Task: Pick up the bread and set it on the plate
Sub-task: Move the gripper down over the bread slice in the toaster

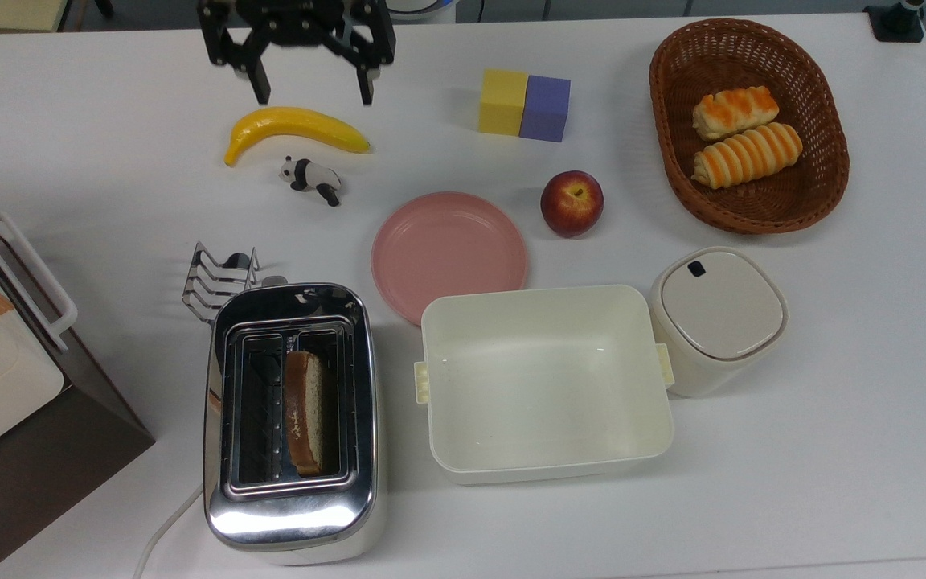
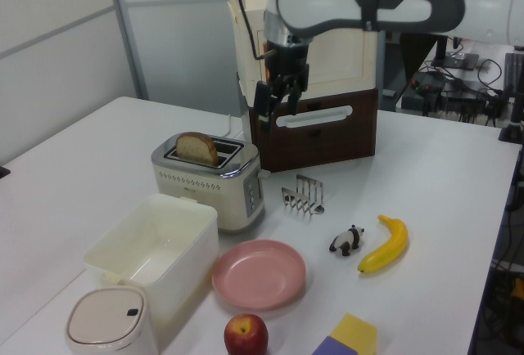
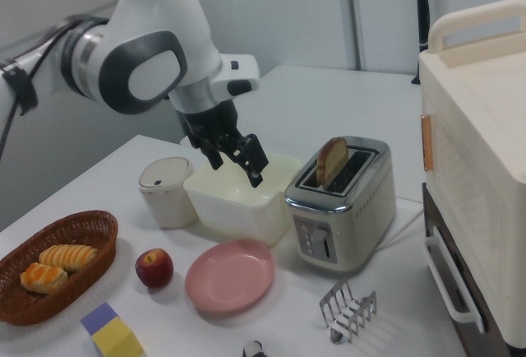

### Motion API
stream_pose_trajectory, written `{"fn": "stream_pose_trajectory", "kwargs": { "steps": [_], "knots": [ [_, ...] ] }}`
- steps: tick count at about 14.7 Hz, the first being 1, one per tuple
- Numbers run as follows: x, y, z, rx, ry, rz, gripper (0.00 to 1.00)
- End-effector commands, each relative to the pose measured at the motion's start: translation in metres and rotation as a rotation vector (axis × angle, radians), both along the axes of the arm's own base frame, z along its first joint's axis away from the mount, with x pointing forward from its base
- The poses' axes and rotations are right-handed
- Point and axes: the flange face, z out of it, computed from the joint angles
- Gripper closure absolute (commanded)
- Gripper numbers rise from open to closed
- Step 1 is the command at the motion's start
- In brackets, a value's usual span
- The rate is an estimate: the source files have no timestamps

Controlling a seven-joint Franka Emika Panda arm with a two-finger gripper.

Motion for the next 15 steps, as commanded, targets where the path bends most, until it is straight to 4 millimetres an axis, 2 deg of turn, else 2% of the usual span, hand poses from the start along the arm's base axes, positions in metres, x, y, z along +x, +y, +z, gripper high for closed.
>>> {"fn": "stream_pose_trajectory", "kwargs": {
  "steps": [1, 4, 6, 8, 11, 15],
  "knots": [
    [0.013, 0.000, -0.002, -0.005, -0.074, -0.013, 0.00],
    [0.025, -0.004, -0.006, -0.014, -0.138, -0.021, 0.00],
    [0.039, -0.006, -0.017, -0.024, -0.182, -0.025, 0.00],
    [0.064, -0.009, -0.046, -0.070, -0.240, -0.022, 0.00],
    [0.089, -0.012, -0.073, -0.143, -0.338, 0.001, 0.00],
    [0.102, -0.015, -0.087, -0.160, -0.411, 0.004, 0.00]
  ]
}}
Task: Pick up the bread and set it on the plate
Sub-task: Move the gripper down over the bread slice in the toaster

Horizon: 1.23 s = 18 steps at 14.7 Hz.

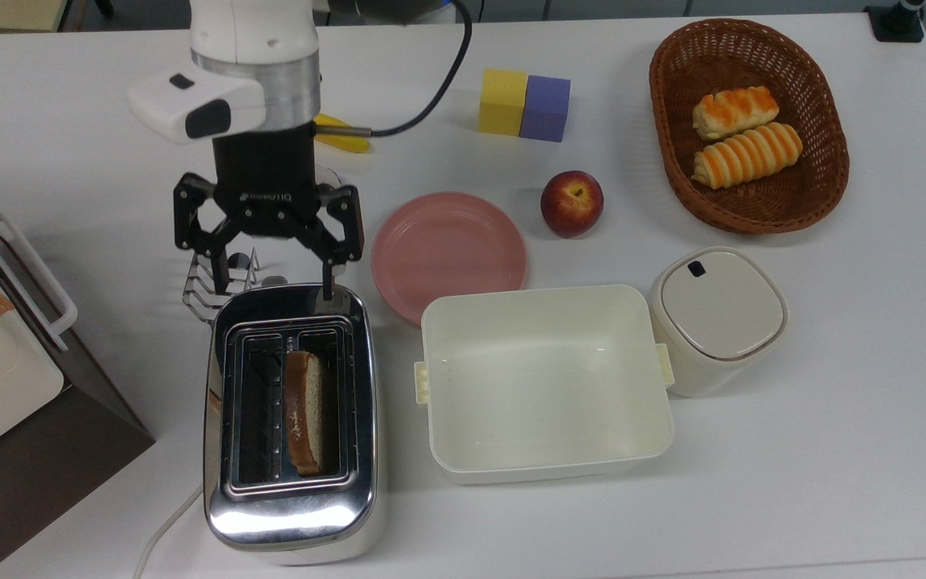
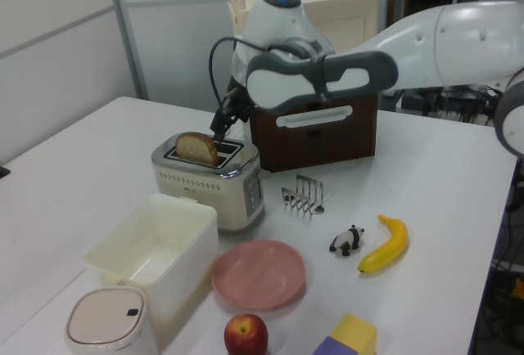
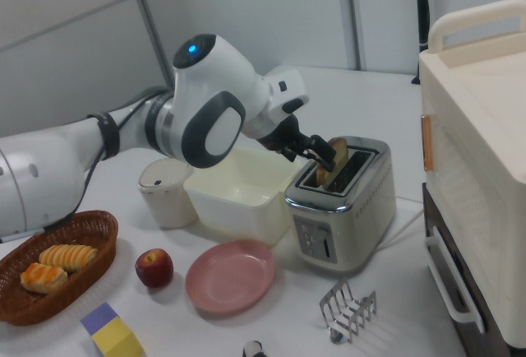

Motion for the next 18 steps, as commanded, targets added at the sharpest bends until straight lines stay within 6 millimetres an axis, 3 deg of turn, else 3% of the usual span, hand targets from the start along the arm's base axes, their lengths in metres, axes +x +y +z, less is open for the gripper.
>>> {"fn": "stream_pose_trajectory", "kwargs": {
  "steps": [1, 6, 10, 18],
  "knots": [
    [0.007, -0.003, -0.005, -0.031, -0.051, 0.005, 0.00],
    [0.018, 0.002, -0.011, -0.122, -0.126, 0.051, 0.00],
    [0.026, 0.010, -0.033, -0.165, -0.120, 0.085, 0.00],
    [0.035, 0.034, -0.043, -0.214, -0.189, 0.163, 0.00]
  ]
}}
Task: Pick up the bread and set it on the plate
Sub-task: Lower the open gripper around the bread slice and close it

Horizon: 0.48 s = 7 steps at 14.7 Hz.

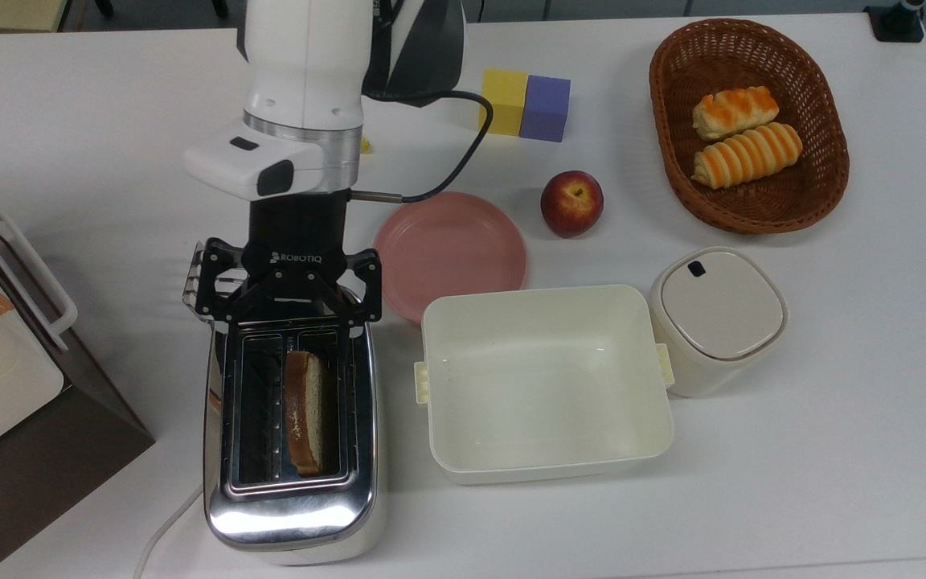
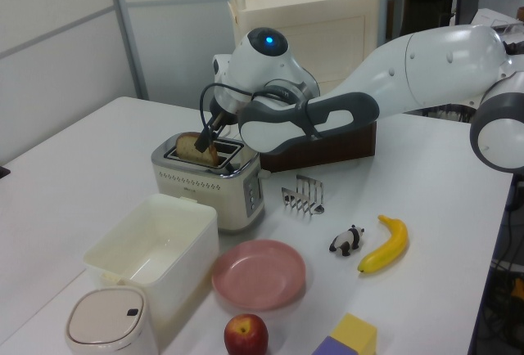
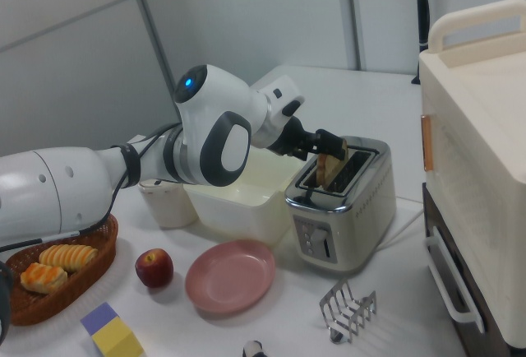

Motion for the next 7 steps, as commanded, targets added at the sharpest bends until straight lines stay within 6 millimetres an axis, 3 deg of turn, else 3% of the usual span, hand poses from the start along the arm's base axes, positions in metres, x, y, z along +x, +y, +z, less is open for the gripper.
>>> {"fn": "stream_pose_trajectory", "kwargs": {
  "steps": [1, 4, 5, 6, 7],
  "knots": [
    [0.0065, 0.0061, -0.0092, -0.031, -0.031, 0.034, 0.00],
    [0.0095, 0.0083, -0.0177, -0.032, -0.045, 0.045, 0.00],
    [0.0102, 0.0085, -0.0187, -0.032, -0.048, 0.046, 0.05],
    [0.0101, 0.0062, -0.0187, -0.032, -0.048, 0.043, 0.11],
    [0.0103, 0.0062, -0.0177, -0.031, -0.051, 0.043, 0.32]
  ]
}}
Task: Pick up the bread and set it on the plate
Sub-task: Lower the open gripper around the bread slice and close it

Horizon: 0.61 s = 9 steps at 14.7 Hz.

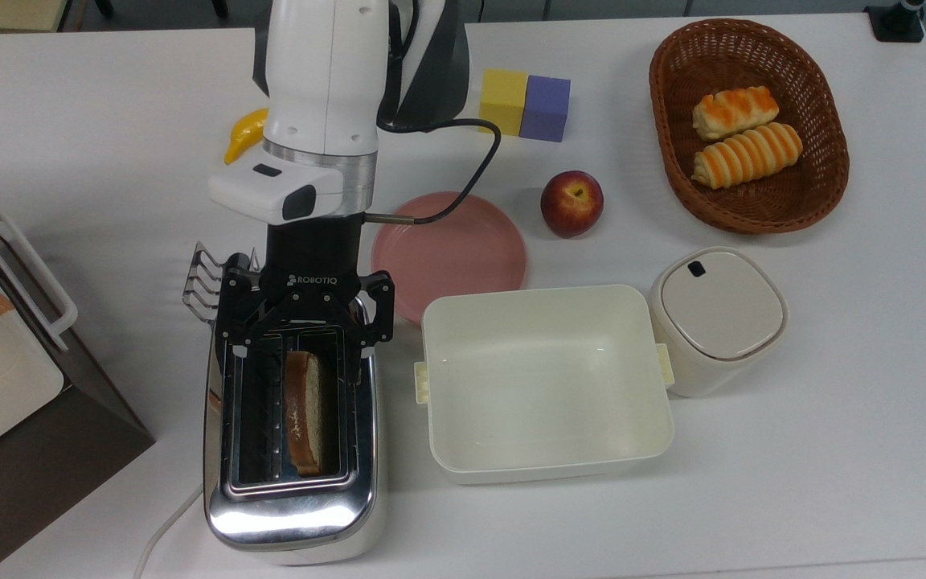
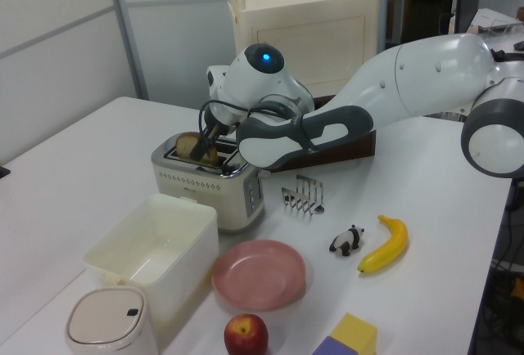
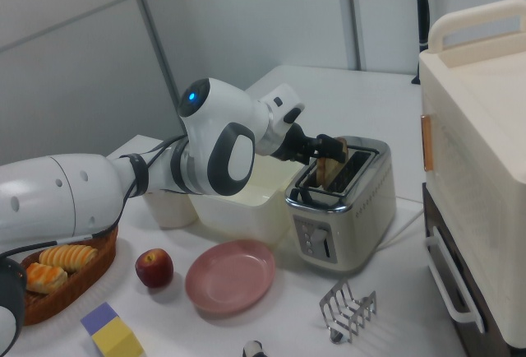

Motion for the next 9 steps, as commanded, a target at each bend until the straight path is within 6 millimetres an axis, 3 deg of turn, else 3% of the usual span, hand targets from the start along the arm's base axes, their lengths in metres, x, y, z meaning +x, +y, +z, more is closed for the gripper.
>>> {"fn": "stream_pose_trajectory", "kwargs": {
  "steps": [1, 2, 3, 9],
  "knots": [
    [0.0025, -0.0021, 0.0060, -0.005, -0.029, 0.003, 0.65],
    [0.0026, -0.0013, 0.0060, -0.002, -0.029, 0.003, 0.87],
    [0.0024, -0.0001, 0.0073, 0.004, -0.032, 0.003, 1.00],
    [0.0019, -0.0033, 0.0076, -0.003, -0.032, 0.002, 1.00]
  ]
}}
